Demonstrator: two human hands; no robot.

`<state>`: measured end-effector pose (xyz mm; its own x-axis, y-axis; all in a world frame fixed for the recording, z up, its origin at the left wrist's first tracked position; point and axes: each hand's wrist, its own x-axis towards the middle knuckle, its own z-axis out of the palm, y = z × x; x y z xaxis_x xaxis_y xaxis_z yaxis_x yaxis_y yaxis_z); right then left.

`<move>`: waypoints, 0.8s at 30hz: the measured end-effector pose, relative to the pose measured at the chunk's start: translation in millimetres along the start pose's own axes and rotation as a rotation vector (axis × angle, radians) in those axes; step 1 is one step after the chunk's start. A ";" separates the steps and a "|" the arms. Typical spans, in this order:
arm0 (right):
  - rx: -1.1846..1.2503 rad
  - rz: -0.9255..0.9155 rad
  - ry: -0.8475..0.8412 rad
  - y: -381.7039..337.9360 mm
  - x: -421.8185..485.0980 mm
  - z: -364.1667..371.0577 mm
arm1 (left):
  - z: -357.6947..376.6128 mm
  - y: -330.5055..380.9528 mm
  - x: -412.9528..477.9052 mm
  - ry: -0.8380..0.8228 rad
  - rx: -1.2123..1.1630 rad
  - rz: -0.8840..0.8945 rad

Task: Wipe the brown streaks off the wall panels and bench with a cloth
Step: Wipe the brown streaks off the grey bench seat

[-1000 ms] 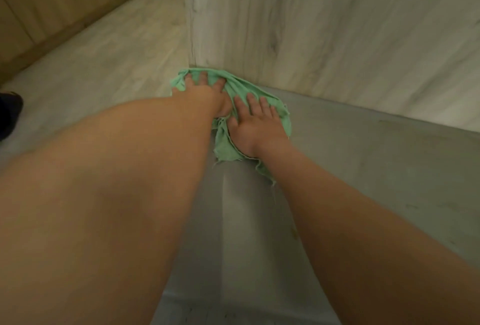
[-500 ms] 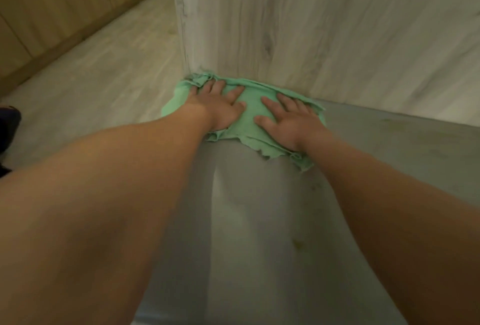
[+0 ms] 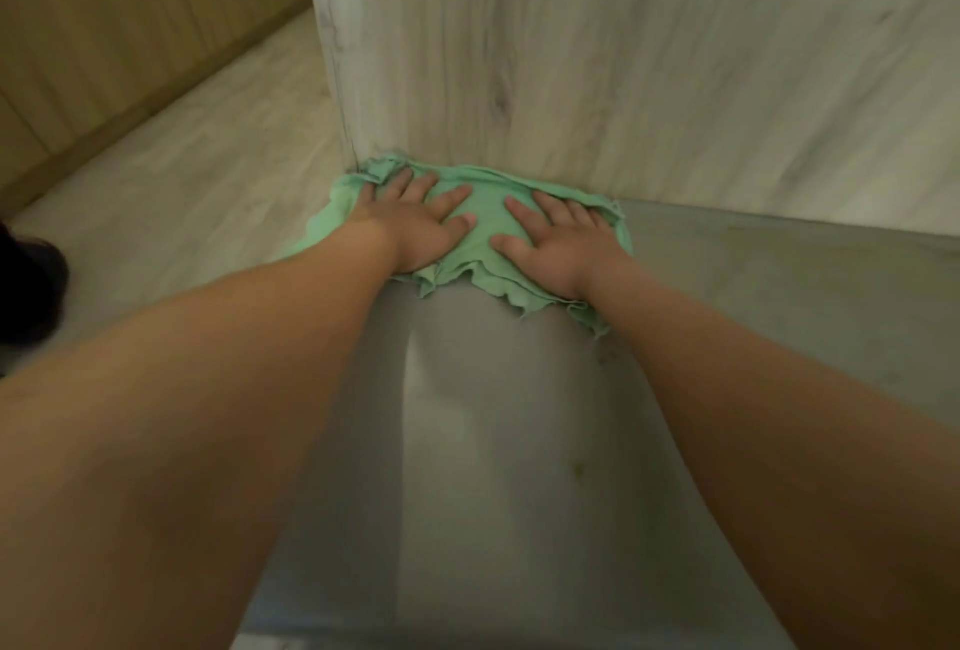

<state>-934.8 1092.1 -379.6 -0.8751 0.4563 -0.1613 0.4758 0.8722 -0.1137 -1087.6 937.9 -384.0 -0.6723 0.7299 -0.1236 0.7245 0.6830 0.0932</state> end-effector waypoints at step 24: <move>-0.087 -0.224 0.052 -48.6 -250.5 36.2 | 15.2 15.2 -243.8 -0.062 -0.304 0.351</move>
<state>-735.5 929.0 -369.1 -0.9624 0.2563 -0.0906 0.2618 0.9635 -0.0557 -910.3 770.0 -367.5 -0.3770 0.9218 -0.0908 0.8229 0.3783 0.4239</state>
